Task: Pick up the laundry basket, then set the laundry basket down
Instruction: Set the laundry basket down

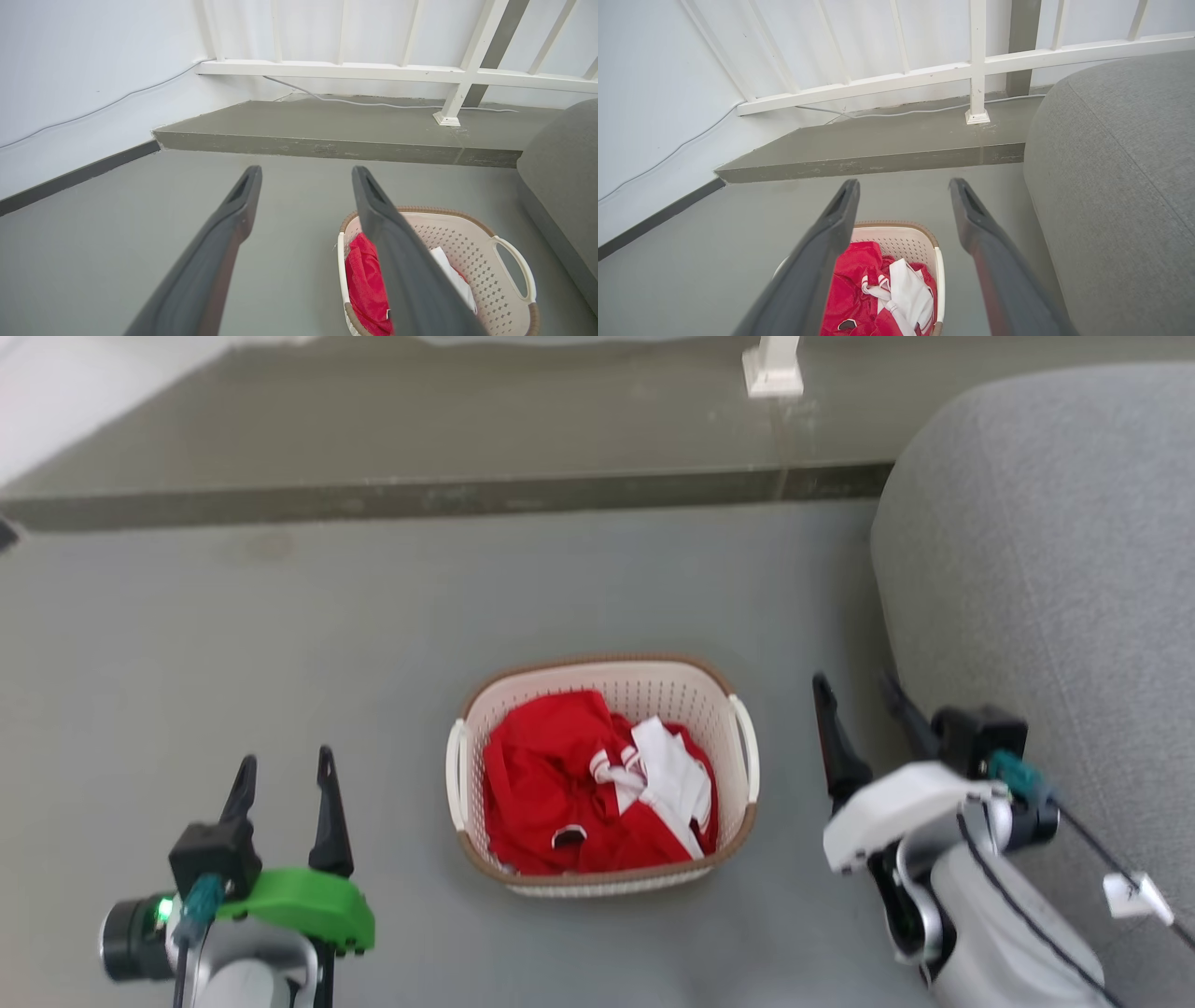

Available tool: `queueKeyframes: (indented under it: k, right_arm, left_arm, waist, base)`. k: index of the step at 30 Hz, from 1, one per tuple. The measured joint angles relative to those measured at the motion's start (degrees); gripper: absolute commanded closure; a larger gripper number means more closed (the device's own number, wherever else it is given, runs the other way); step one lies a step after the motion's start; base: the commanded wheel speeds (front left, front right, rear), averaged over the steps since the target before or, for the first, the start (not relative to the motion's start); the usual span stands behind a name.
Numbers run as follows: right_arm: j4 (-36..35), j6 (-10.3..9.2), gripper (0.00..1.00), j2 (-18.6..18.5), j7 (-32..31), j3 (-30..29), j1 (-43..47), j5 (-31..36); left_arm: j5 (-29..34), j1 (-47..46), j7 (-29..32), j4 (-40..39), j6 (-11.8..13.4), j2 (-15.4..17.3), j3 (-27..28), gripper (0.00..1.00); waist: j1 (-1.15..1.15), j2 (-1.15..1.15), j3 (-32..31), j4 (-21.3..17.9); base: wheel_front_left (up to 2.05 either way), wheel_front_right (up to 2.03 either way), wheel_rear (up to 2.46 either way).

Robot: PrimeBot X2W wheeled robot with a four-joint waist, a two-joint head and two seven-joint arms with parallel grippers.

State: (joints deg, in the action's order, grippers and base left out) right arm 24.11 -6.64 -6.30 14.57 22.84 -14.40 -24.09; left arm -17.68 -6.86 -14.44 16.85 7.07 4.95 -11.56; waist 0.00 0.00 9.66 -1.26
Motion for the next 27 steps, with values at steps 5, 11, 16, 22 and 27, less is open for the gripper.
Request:
queueKeyframes:
  k: [5,11,16,22,27]
  right_arm:
    - [-2.03,-0.02,0.0,0.34,0.0,-0.35,4.37,0.52]
    - [-4.63,-0.03,0.0,0.45,0.0,-1.44,7.4,1.67]
    - [-6.33,-0.12,0.0,0.52,0.0,-2.25,9.29,2.57]
    - [-7.84,-0.45,0.0,0.79,0.0,-2.93,10.57,3.32]
    - [-8.98,-0.45,0.0,0.82,0.0,-3.55,11.49,4.0]
  left_arm:
    - [1.42,4.25,0.01,-3.24,0.0,-0.23,1.94,0.0]
    - [1.86,7.83,0.01,-6.51,0.0,-0.54,2.56,0.0]
    - [2.15,9.67,0.01,-8.51,0.0,-0.69,3.39,0.0]
    - [2.35,11.19,0.01,-10.44,0.0,-0.84,3.8,0.0]
    - [2.42,12.02,0.01,-12.17,0.0,-0.99,3.78,0.0]
  waist:
    - [0.0,0.0,-3.32,-0.21]
    - [0.0,0.0,-5.78,-0.65]
    - [0.0,0.0,-6.24,-0.9]
    - [0.0,0.0,-6.25,-0.93]
    - [0.0,0.0,-6.21,-0.97]
  base:
    - [0.0,0.0,0.0]
    - [0.0,0.0,0.0]
    - [0.0,0.0,0.0]
    - [0.0,0.0,0.0]
    - [0.0,0.0,0.0]
